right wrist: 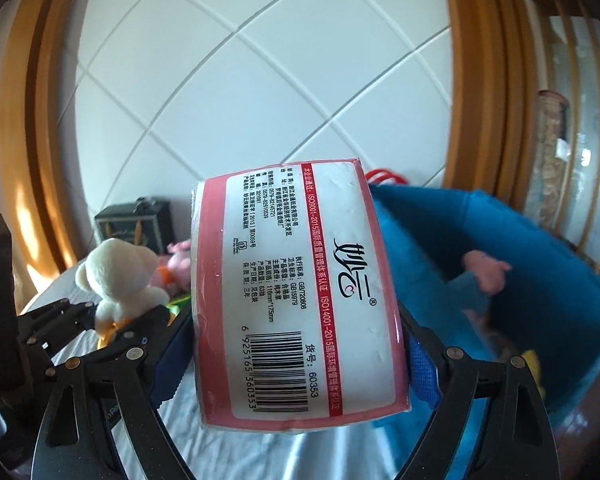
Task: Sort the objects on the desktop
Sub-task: 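Lift the teddy bear and tissue pack and carry both toward the blue bin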
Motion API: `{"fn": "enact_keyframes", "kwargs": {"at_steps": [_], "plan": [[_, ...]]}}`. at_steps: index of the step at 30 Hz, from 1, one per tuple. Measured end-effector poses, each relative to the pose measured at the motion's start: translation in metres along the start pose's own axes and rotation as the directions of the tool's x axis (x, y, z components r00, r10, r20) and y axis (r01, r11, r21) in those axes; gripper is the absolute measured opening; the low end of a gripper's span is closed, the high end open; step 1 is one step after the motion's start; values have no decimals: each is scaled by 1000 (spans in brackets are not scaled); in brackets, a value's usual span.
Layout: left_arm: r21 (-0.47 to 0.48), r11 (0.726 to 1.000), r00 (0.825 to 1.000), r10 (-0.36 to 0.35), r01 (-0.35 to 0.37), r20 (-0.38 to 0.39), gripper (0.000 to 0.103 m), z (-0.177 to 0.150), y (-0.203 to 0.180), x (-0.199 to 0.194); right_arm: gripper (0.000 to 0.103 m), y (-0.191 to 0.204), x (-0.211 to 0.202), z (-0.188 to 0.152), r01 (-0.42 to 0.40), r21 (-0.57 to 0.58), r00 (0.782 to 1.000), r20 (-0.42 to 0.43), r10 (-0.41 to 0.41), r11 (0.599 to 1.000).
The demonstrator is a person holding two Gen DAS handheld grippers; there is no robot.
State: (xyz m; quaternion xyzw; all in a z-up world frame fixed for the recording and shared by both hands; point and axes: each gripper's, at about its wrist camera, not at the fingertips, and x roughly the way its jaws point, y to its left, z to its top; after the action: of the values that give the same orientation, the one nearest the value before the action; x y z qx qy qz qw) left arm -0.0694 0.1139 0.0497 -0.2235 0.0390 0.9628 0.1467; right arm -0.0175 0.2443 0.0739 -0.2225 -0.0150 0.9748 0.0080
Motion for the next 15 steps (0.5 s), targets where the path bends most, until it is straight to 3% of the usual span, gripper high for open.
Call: {"fn": "enact_keyframes", "kwargs": {"at_steps": [4,7,15], "plan": [[-3,999,998,-39,39,59,30,31,-69,1,90,-73,-25,16,38,28,997,72,-39,999],[-8,998,996,-66,67,60,30,52,-124,10,90,-135,-35,21,77,34,993,91,-80,996],[-9,993,989,-121,121,-90,30,82,-254,48,90,-289,-11,8,155,58,988,-14,-155,986]]}}
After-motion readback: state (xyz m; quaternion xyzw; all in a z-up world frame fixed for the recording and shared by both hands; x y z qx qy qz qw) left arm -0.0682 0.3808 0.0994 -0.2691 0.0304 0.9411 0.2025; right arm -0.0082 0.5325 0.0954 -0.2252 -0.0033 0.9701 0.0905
